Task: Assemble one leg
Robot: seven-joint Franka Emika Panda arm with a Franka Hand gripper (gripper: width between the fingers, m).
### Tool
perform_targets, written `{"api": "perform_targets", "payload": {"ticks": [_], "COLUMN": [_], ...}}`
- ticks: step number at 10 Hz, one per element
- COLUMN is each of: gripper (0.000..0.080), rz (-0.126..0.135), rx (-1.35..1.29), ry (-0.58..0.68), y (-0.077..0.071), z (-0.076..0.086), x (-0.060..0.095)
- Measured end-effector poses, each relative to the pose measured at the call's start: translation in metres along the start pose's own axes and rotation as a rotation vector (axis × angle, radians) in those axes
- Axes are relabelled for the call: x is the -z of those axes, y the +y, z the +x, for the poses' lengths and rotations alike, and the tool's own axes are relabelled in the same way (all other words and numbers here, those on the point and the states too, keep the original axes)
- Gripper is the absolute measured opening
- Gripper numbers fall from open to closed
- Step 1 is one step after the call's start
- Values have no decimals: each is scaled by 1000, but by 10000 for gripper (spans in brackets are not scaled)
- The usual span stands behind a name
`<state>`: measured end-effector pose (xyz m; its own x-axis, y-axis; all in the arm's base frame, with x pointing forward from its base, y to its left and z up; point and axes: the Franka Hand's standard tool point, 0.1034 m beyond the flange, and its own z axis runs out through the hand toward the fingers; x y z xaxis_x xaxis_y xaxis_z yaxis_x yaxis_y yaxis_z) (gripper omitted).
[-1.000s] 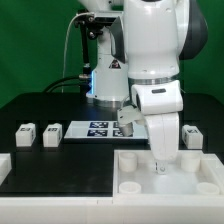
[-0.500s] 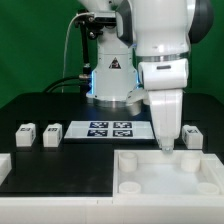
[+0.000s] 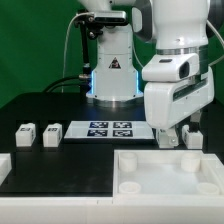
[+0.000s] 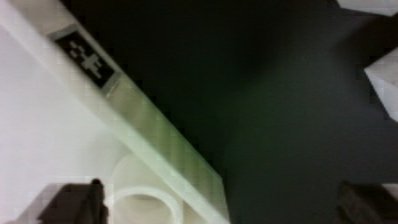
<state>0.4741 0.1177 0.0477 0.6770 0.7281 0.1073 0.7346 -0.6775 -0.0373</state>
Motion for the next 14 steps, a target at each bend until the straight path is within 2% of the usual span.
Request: {"api": "perform_targets", "payload": {"ticks": [2,5,6,8,9,10,11,12,14], "gripper": [649,649,649,649,649,649,649,649,649], "rz": [5,18,23,37,36,50,84,113,181], "rx": [-211,-524,-561,-561,-561,-578,-593,-603,-631], "ry": [2,-1,2,-34,-30,-75,-191,-278,-462], "y": [-4,-31,-34,-35,-35,-41,-51,-54,-58], "z": [2,5,2,2,3,0,-2,-3,-8], "x": [0,-3,-8,-7,-7,-8,-4,0,-6]}}
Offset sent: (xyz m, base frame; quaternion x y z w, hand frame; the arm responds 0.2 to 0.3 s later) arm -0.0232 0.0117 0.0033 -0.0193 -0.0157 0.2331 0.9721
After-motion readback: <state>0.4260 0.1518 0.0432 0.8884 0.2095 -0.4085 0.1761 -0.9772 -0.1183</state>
